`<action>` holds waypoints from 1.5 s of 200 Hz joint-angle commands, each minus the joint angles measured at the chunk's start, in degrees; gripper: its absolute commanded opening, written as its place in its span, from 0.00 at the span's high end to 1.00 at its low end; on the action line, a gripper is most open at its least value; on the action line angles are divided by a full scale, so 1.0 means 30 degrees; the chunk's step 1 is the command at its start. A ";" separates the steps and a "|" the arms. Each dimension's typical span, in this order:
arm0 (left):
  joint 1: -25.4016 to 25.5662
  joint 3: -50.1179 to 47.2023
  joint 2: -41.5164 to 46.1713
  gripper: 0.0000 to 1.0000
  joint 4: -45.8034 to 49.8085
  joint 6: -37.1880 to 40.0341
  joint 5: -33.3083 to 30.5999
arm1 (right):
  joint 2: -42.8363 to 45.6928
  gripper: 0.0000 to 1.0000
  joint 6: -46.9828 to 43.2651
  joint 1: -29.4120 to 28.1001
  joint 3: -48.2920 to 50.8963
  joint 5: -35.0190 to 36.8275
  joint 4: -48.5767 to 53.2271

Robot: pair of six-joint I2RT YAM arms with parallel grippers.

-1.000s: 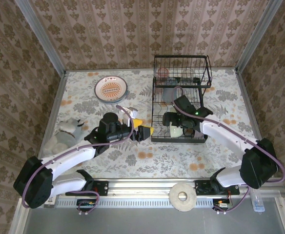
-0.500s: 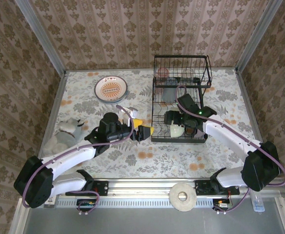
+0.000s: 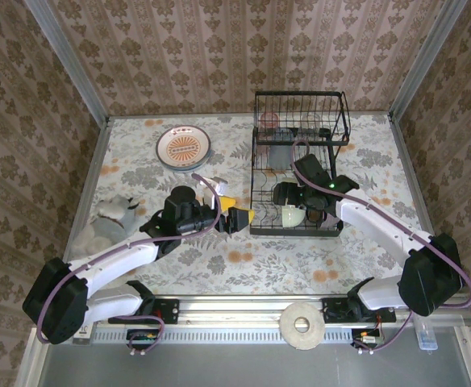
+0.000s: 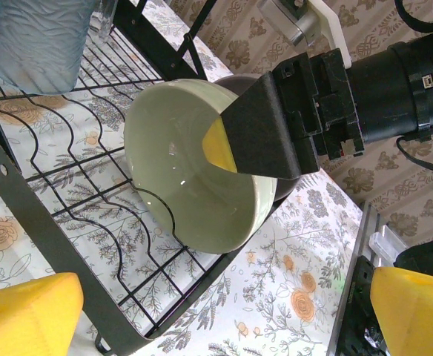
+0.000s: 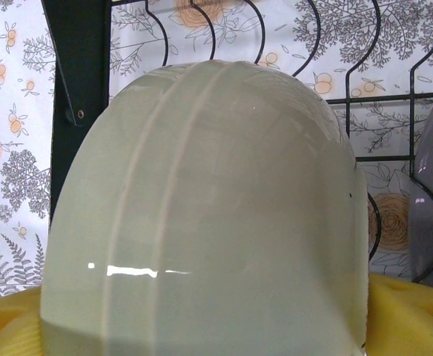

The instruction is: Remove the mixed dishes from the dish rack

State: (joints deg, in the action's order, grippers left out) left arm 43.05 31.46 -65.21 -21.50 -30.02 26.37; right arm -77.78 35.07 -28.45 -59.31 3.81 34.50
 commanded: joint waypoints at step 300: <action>-0.0107 0.0145 -0.0468 0.00 -0.0248 0.0091 -0.0098 | 0.0118 1.00 -0.1515 -0.1104 -0.2401 0.3825 0.1538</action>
State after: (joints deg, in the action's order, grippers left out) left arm 43.05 31.46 -66.06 -21.45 -30.02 26.15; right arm -79.22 32.47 -31.07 -62.72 10.37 39.05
